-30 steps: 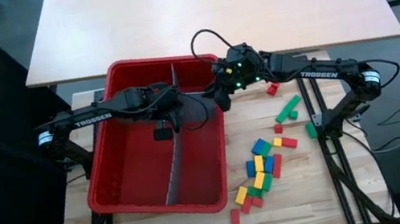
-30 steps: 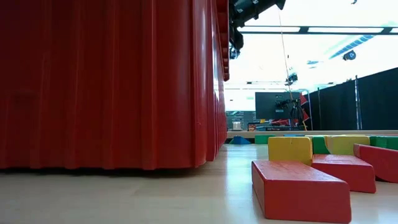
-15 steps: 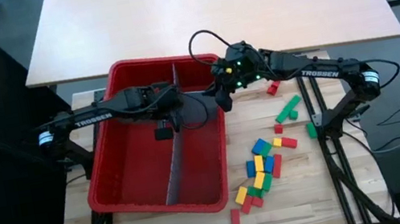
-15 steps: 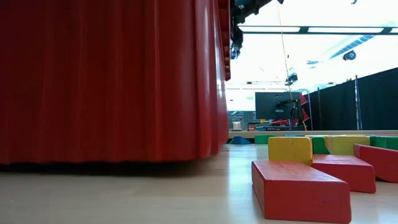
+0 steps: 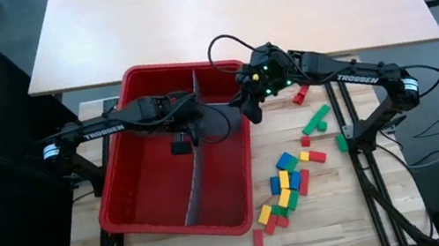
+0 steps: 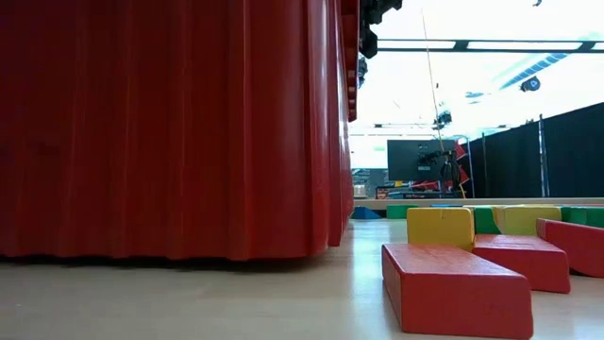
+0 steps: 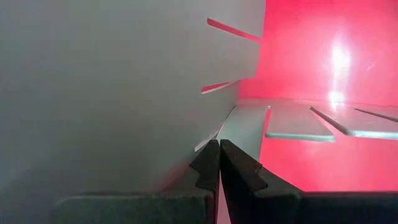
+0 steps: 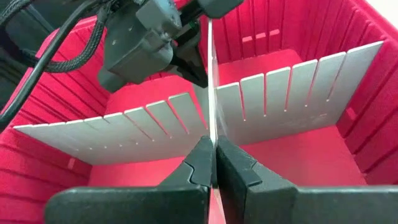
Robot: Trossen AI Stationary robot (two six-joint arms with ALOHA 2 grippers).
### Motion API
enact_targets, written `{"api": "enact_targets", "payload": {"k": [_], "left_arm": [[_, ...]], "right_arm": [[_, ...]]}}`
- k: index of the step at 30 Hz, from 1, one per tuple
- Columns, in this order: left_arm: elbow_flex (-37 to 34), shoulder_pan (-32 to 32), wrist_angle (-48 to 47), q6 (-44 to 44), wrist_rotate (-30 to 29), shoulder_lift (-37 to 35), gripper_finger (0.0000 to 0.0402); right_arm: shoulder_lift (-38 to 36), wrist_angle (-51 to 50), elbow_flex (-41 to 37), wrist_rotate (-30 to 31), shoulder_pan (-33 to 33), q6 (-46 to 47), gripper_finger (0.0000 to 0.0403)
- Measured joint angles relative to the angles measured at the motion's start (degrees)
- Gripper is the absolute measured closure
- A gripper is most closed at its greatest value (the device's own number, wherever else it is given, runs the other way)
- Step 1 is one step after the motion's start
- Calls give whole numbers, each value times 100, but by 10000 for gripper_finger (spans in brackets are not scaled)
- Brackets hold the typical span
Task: Sort blocks
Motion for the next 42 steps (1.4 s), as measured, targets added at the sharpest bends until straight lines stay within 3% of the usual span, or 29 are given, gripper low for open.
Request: {"api": "enact_targets", "payload": {"k": [13, 42], "left_arm": [[4, 0, -40, -31, -11, -9, 402], [-19, 165, -520, -462, -365, -202, 402]], "right_arm": [[-13, -550, 9, -98, 58, -105, 403], [-28, -772, -20, -206, 58, -107, 403]]}}
